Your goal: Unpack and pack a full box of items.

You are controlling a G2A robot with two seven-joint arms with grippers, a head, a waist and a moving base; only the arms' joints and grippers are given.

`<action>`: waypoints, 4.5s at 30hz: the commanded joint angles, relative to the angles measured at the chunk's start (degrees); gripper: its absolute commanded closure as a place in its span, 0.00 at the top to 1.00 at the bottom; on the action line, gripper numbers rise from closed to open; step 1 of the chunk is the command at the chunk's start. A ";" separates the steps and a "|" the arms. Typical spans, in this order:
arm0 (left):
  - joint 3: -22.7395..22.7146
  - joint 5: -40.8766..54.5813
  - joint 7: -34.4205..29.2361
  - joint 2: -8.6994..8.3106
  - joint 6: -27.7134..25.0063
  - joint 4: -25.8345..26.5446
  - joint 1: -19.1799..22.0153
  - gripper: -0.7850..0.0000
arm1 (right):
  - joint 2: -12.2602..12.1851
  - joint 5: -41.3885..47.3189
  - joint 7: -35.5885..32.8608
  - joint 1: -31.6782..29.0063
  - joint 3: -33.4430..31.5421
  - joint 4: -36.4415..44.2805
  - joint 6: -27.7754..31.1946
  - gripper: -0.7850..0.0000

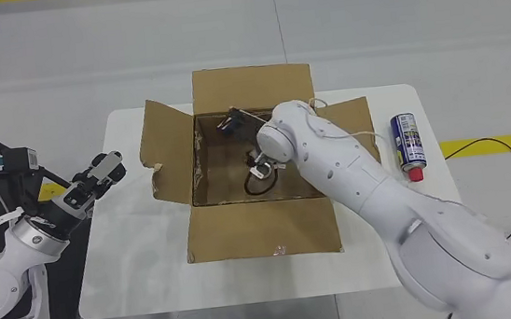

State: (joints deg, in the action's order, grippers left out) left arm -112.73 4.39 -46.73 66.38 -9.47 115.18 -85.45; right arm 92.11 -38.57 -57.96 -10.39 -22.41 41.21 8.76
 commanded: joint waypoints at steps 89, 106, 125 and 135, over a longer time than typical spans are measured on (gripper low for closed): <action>0.00 0.00 0.00 0.00 0.00 0.00 0.00 1.00 | -27.93 -24.62 -30.04 -50.81 -72.12 46.69 -15.32 0.47; 0.00 0.00 0.00 0.00 0.00 0.00 0.00 1.00 | -29.65 -22.84 -30.04 -48.85 -68.53 43.35 -16.45 0.33; 0.00 0.00 0.00 0.00 0.00 0.00 0.00 1.00 | -31.09 -21.36 -30.04 -47.09 -66.53 40.96 -17.66 0.00; 0.00 0.00 0.00 0.00 0.00 0.00 0.00 1.00 | -32.60 -15.63 -30.04 -50.22 -73.91 50.83 -16.28 0.00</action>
State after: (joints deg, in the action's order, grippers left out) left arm -112.73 4.39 -46.73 66.38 -9.47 115.18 -85.45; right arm 59.72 -55.54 -88.00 -60.03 -94.72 89.81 -7.71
